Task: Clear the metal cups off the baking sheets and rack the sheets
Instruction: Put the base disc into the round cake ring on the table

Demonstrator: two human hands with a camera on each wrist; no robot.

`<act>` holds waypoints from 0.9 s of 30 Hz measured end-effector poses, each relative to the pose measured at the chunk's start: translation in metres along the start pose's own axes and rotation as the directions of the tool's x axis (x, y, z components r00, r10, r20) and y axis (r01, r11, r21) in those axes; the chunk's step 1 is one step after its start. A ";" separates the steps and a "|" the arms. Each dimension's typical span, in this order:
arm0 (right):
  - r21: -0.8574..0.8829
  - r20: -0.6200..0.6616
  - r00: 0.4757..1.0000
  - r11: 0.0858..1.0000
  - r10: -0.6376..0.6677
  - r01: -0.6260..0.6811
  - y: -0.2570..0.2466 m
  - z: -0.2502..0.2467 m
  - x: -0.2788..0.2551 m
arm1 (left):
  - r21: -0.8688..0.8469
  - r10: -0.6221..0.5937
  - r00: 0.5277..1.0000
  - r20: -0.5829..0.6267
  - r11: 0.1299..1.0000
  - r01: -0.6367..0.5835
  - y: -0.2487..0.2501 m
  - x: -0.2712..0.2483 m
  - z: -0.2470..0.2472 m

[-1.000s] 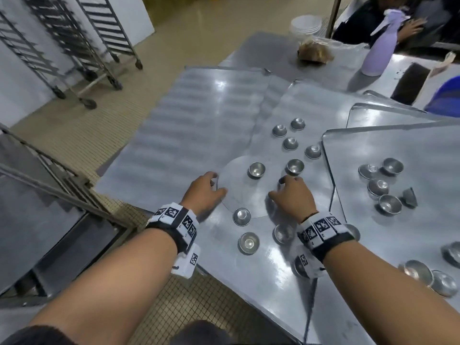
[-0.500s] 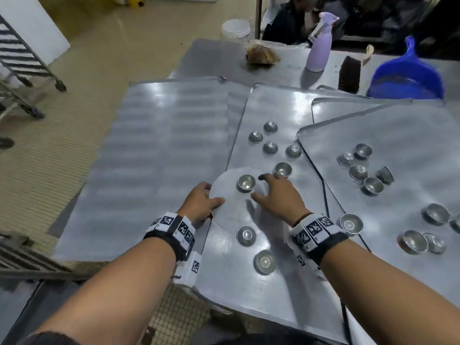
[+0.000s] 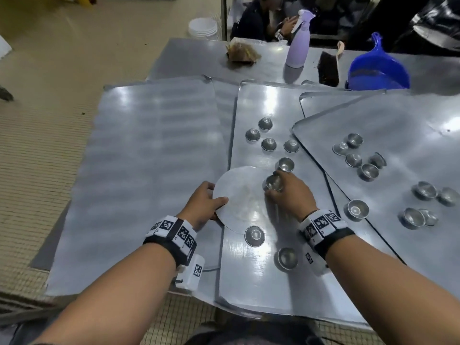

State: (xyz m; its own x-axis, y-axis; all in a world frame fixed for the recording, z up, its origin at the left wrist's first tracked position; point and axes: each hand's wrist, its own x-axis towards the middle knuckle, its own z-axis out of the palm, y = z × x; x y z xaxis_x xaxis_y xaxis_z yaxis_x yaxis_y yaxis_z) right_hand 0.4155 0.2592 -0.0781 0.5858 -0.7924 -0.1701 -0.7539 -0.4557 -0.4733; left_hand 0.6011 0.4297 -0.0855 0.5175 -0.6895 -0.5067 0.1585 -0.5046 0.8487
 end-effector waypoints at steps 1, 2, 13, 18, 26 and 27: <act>0.007 -0.014 1.000 1.000 0.017 -0.017 0.006 -0.002 -0.002 | -0.010 0.002 1.000 0.005 1.000 -0.002 0.000 0.002 -0.002; 0.011 -0.023 0.999 0.999 0.035 -0.035 0.010 -0.004 -0.004 | -0.015 0.003 1.000 0.007 1.000 -0.003 0.000 0.004 -0.003; 0.004 -0.086 0.985 0.988 0.153 -0.153 0.030 -0.015 -0.014 | -0.032 0.029 0.999 -0.016 0.999 -0.029 -0.008 0.007 -0.016; 0.014 -0.135 0.984 0.993 -0.116 0.119 0.000 -0.009 -0.033 | -0.021 0.037 0.998 -0.049 0.999 -0.038 -0.009 0.001 -0.019; -0.018 0.316 0.836 0.878 -0.448 0.478 -0.031 0.014 -0.063 | -0.008 0.053 0.993 -0.105 0.998 -0.054 -0.011 -0.007 -0.021; -0.014 0.301 0.843 0.882 -0.445 0.471 -0.030 0.014 -0.063 | -0.016 0.051 0.993 -0.107 0.998 -0.053 -0.011 -0.008 -0.022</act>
State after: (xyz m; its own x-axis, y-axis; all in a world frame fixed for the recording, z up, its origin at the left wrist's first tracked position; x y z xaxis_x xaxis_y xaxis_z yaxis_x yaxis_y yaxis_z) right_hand 0.4050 0.3288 -0.0650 0.9192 -0.3435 -0.1927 -0.3935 -0.7808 -0.4852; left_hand 0.6137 0.4519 -0.0879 0.6122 -0.6548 -0.4433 0.1440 -0.4589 0.8767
